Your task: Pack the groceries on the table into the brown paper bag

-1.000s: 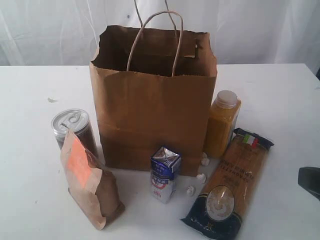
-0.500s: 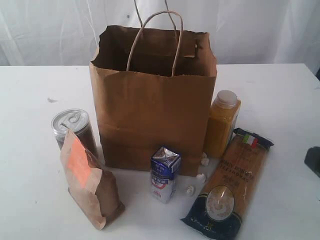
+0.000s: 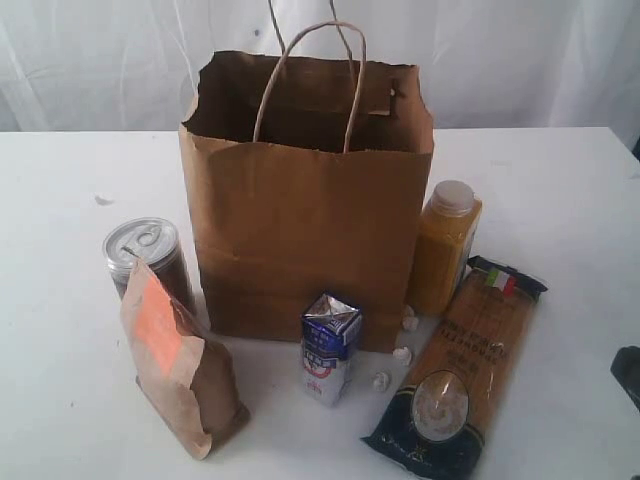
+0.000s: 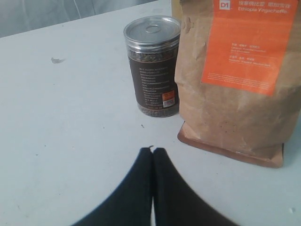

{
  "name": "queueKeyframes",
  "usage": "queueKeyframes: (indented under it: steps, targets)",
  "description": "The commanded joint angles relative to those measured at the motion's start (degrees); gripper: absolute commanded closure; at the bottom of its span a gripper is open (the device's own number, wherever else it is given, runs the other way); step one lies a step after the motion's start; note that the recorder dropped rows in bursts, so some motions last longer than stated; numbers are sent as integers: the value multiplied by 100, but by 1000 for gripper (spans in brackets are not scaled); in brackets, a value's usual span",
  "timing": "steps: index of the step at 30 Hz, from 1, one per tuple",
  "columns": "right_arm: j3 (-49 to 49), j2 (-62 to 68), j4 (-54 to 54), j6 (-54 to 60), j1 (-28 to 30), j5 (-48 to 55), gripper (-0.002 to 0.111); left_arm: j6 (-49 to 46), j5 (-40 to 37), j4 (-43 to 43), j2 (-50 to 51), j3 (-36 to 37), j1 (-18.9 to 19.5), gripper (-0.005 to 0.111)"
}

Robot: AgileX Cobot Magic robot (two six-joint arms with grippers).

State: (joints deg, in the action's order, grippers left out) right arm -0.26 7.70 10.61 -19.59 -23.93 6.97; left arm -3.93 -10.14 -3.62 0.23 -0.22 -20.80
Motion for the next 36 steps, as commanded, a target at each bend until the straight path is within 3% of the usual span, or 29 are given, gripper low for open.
queueKeyframes:
  steps: [1,7,30,34,36]
  targets:
    - [26,-24,-364,823,54,-37,108,6,-14,-42,-23,22,15,107]
    - [26,-24,-1124,1333,54,-9,108,6,-14,-42,-23,22,15,107]
    - [26,-24,-1099,1333,54,-9,108,56,153,-69,-23,22,15,107]
    - [26,-24,-1099,1333,54,-9,108,1672,466,-2092,-23,22,15,107]
    - [26,-24,-1099,1333,54,-9,108,1882,628,-2617,-23,22,15,107]
